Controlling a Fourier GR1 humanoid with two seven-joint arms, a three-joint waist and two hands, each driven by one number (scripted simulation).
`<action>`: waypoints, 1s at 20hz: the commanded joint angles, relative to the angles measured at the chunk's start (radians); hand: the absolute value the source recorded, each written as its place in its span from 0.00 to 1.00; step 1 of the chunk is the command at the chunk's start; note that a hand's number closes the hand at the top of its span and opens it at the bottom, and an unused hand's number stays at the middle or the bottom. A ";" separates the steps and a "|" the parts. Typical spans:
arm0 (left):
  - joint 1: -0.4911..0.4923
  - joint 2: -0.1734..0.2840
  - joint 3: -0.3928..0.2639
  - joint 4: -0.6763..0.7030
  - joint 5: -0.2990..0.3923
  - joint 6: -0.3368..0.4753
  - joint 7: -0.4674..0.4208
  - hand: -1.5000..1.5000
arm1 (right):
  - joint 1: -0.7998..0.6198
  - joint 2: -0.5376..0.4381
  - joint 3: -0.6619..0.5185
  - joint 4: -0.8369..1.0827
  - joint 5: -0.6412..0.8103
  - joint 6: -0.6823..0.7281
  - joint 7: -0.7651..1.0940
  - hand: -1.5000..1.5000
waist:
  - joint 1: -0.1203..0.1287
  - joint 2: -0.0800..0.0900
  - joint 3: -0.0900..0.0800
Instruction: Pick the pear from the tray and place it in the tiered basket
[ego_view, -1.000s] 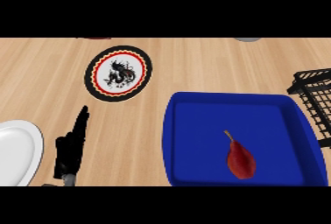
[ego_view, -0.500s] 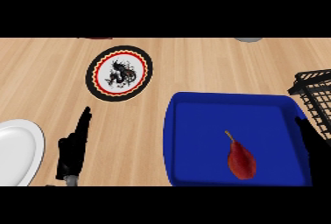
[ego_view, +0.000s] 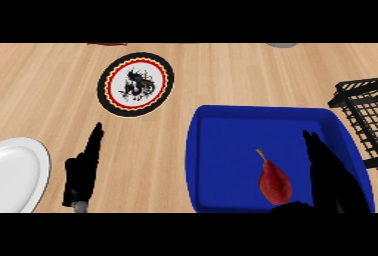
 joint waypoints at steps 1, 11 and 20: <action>0.056 -0.048 -0.052 0.004 -0.030 0.025 0.011 0.50 | -0.072 0.110 0.029 0.072 0.030 0.076 0.183 0.00 | -0.005 0.003 -0.004; 0.005 -0.006 0.025 0.038 0.010 -0.026 0.009 0.50 | -0.114 0.185 -0.038 0.183 -0.020 0.249 0.238 0.00 | -0.012 0.005 -0.006; 0.068 -0.036 -0.007 -0.003 -0.012 -0.021 -0.007 0.50 | -0.114 0.279 -0.063 0.246 0.010 0.285 0.217 0.00 | -0.012 0.001 -0.004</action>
